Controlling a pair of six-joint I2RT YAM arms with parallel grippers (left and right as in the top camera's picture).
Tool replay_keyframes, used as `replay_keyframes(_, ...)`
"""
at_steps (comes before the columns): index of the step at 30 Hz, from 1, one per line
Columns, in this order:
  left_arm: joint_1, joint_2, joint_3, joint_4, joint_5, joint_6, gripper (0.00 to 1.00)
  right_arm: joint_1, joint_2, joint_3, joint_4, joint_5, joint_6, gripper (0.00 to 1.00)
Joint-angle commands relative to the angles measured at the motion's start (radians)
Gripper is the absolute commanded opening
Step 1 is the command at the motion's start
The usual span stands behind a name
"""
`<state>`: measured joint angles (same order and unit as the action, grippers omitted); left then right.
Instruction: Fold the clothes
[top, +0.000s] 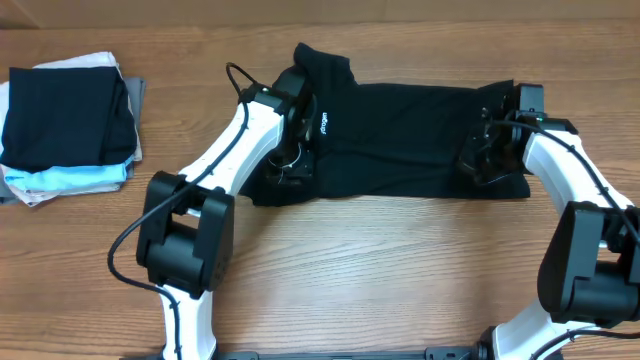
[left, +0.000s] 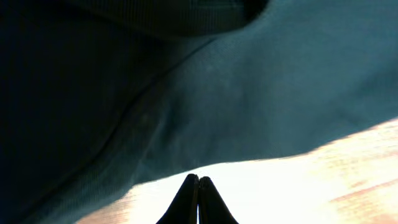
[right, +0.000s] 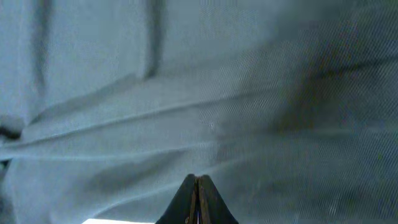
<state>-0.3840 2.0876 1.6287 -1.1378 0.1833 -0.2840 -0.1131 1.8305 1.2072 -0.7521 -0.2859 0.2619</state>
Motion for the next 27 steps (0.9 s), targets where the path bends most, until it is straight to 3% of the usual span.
replay_keyframes(1, 0.006, 0.002, 0.005, 0.007, -0.021, 0.015, 0.04, 0.003, -0.019, -0.044, 0.02, 0.043, 0.0, 0.04)
replay_keyframes(16, 0.006, 0.002, 0.005, 0.037, -0.115, 0.014, 0.04, 0.003, 0.029, -0.126, 0.237, 0.069, 0.001, 0.04)
replay_keyframes(27, 0.005, 0.002, 0.005, 0.045, -0.142, 0.014, 0.04, 0.003, 0.03, -0.15, 0.211, 0.102, 0.057, 0.04)
